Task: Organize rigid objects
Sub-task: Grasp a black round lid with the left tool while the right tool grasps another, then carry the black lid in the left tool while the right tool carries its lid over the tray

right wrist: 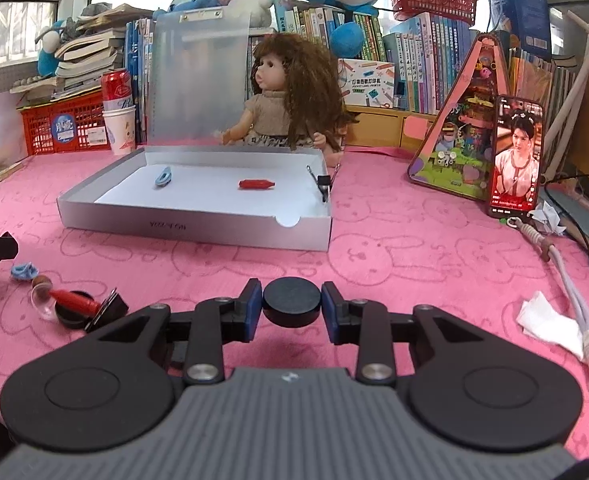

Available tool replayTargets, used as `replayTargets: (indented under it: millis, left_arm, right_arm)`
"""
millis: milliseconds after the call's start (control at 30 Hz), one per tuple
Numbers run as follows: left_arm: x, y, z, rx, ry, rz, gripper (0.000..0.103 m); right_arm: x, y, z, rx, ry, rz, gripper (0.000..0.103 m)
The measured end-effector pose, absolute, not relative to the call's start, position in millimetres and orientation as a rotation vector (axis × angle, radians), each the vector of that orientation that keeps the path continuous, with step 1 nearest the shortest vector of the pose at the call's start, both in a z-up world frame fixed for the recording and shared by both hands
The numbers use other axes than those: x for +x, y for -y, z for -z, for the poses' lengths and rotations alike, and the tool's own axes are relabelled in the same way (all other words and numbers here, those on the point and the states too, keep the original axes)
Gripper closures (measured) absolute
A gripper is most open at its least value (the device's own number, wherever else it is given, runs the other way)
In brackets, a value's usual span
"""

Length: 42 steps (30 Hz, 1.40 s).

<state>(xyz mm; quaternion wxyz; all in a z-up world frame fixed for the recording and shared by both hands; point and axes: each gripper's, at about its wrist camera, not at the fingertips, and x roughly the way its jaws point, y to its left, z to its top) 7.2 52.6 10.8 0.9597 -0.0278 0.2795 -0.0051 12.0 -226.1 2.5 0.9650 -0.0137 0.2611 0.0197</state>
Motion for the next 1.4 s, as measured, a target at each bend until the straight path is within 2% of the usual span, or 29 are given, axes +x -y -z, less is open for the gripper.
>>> replayTargets:
  millis: [1400]
  left_arm:
    - [83.4,-11.5,-56.0,-0.005,-0.52,0.169,0.073]
  right_arm:
    - [68.3,231.9,-45.0,-0.004,-0.449,-0.073,0.066]
